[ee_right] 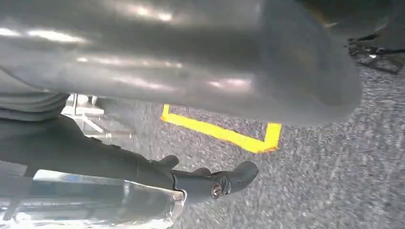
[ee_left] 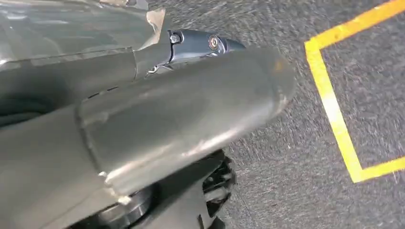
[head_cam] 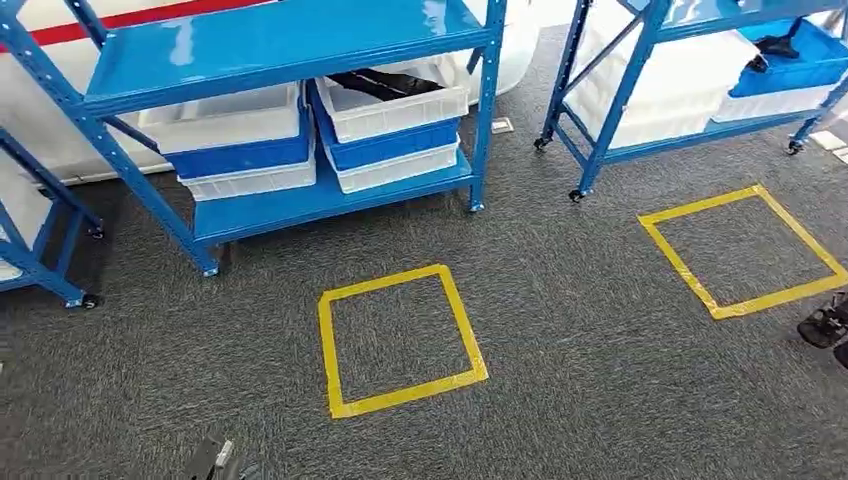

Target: Take the parts from the cabinet and place them on the table.

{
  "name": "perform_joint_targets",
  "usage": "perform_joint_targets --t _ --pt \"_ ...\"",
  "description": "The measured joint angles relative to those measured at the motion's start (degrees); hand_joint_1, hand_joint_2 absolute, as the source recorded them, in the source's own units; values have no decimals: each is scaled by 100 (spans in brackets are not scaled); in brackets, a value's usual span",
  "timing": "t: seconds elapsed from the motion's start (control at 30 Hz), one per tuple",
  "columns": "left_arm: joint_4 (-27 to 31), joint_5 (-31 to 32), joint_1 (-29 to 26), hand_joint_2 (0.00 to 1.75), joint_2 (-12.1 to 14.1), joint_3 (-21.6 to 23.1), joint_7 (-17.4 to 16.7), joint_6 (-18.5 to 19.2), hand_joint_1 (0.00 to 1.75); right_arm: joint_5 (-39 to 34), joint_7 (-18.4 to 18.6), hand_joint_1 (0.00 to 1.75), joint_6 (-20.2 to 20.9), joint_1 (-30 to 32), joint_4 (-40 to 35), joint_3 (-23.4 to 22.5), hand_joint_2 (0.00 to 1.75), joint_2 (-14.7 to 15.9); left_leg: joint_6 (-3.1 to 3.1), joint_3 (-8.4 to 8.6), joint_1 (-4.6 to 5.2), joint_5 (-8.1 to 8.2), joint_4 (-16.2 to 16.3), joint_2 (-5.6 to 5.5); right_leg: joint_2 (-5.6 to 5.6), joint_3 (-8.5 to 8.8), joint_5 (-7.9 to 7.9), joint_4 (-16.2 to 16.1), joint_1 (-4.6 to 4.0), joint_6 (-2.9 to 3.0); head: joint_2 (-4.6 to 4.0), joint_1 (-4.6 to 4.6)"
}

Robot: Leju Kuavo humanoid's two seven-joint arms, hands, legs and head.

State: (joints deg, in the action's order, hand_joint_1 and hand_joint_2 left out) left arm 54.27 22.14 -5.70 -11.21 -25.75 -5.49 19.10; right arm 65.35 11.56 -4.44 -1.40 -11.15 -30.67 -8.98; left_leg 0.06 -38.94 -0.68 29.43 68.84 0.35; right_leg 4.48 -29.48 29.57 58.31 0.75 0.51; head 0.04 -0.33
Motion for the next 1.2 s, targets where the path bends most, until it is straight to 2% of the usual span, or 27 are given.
perform_joint_targets --t 0.03,0.07,0.1,0.2,0.23,0.27,0.3,0.33,0.37,0.4,0.43,0.5,0.53,0.57,0.6,0.63,0.7,0.73,0.77,0.8,0.83,0.9,0.93,1.0,1.07,1.1,1.2 --pt "24 0 4 0 2 -2 0 0 0 2 0 0 0 -11 0 0 0 -7 58 353 19 -252 -635 182 68 26 18 0 -11 2 0 -2" --pt "41 0 22 0 2 -2 0 0 0 2 0 0 0 -11 0 0 0 -11 114 517 65 -255 -980 455 118 42 28 -1 -29 -8 0 2" --pt "50 0 35 0 2 -2 0 0 0 2 0 0 0 -13 0 0 0 -13 114 516 78 -270 -980 404 163 39 54 2 -95 -50 0 18" --pt "68 -7 27 0 9 -4 11 0 0 2 0 0 -2 -49 0 0 0 -13 177 481 132 -285 -1000 191 339 89 58 -46 -59 -118 0 4" --pt "72 -7 24 0 9 -4 11 0 0 2 0 0 -2 -52 -4 0 0 -20 234 555 71 -350 -1099 108 330 85 88 -47 -116 -158 0 6" --pt "76 -7 11 0 -13 -2 17 0 0 4 0 0 -2 -48 -2 0 0 -17 240 577 59 -388 -1156 68 3 45 156 86 -56 -180 0 15" --pt "81 -4 33 0 -15 -4 22 0 0 4 0 0 -2 -35 -2 0 0 -22 279 572 36 -411 -1165 1 -264 -112 330 413 -49 -146 0 22" --pt "81 -7 51 0 -15 -7 22 0 0 4 0 0 -2 -24 -2 0 0 -22 282 559 33 -412 -1165 -76 -374 -341 539 878 -34 -121 0 48" --pt "81 -7 54 0 -22 -4 22 0 0 4 0 0 -2 -15 -2 -2 0 -15 283 553 36 -413 -1165 -159 -403 -565 707 1328 -14 -116 0 44" --pt "79 -7 49 0 -26 -4 22 2 0 4 0 0 -2 -12 -2 -2 0 -9 282 551 36 -414 -1161 -243 -414 -742 795 1667 -10 -139 0 44" --pt "79 -7 35 0 -26 -7 22 2 0 4 0 0 -2 -4 -2 -2 0 -9 279 553 34 -415 -1160 -325 -419 -799 762 1744 -8 -180 0 50" --pt "79 -7 23 0 -33 -4 22 2 0 4 0 0 -2 2 -2 -2 0 0 262 564 20 -421 -1149 -522 -445 -496 370 1034 20 -325 0 50" --pt "79 -7 24 0 -35 -4 22 2 0 4 0 0 -2 -2 -2 -2 0 11 246 567 13 -418 -1130 -608 -549 -230 118 450 55 -385 0 46" --pt "79 -4 26 0 -35 -4 22 0 0 4 0 0 -2 5 -2 -2 0 15 207 548 8 -411 -1103 -682 -806 -53 -21 -1 109 -409 0 55" --pt "81 -4 26 0 -33 -7 20 -17 0 4 0 0 -2 7 0 -2 0 13 154 539 57 -387 -1071 -743 -799 -72 -21 -22 41 -337 0 74" --pt "81 -2 23 0 -35 -7 22 -39 0 4 0 0 -2 -5 0 -4 0 15 128 531 49 -393 -1080 -768 -728 -75 -32 -21 43 -274 0 57" --pt "81 -9 -5 0 -31 -7 20 -52 0 15 -13 0 -11 -33 0 -2 0 17 80 521 24 -420 -1121 -834 -653 -58 -41 -22 8 -198 0 63" --pt "92 -35 -27 0 -24 -11 17 -52 0 26 -35 0 -15 -30 0 -4 0 9 58 503 11 -423 -1102 -860 -597 -18 -72 -39 116 -137 0 61" --pt "111 -64 -61 0 -28 -13 9 -33 0 61 -35 0 -15 -35 0 -4 0 7 44 451 23 -328 -983 -560 -565 -11 -90 -46 99 -90 0 59" --pt "125 -79 -53 0 -28 -11 9 0 0 85 -35 0 -15 -27 0 -2 0 4 19 322 28 -135 -699 -293 -529 -17 -78 -46 90 -44 0 -22" --pt "129 -103 -38 0 -28 -11 11 4 0 98 -31 0 -9 -10 0 -2 0 4 -9 115 17 90 -275 -156 -487 -20 -73 -46 69 -21 0 -24" --pt "131 -122 -40 0 -31 -11 13 35 0 103 0 0 4 17 0 -2 0 15 -48 -327 -4 412 592 -63 -385 -24 -54 -44 43 7 0 -24" --pt "131 -127 -58 0 -31 -11 13 57 0 107 2 0 11 19 0 -4 0 26 -51 -405 -8 400 723 -51 -352 -20 -48 -44 39 13 0 -26" --pt "131 -129 -75 0 -31 -13 13 70 0 107 2 0 22 10 0 -4 0 24 -27 -185 -10 50 245 -50 -320 3 -36 -44 34 19 0 -28" --pt "131 -131 -68 0 -26 -15 15 72 0 107 4 0 63 -8 0 -4 0 22 61 401 7 -426 -848 3 -297 54 -1 -46 29 -8 0 -28" --pt "129 -133 -54 0 -18 -17 20 79 0 107 7 0 72 -8 0 -4 0 15 96 483 48 -333 -1010 82 -286 31 25 -42 -1 -42 0 -20" --pt "122 -151 -51 0 -13 -11 46 122 0 105 20 0 74 -15 0 -4 0 20 155 503 105 -287 -1026 17 -253 61 70 -95 -1 -135 0 -20"
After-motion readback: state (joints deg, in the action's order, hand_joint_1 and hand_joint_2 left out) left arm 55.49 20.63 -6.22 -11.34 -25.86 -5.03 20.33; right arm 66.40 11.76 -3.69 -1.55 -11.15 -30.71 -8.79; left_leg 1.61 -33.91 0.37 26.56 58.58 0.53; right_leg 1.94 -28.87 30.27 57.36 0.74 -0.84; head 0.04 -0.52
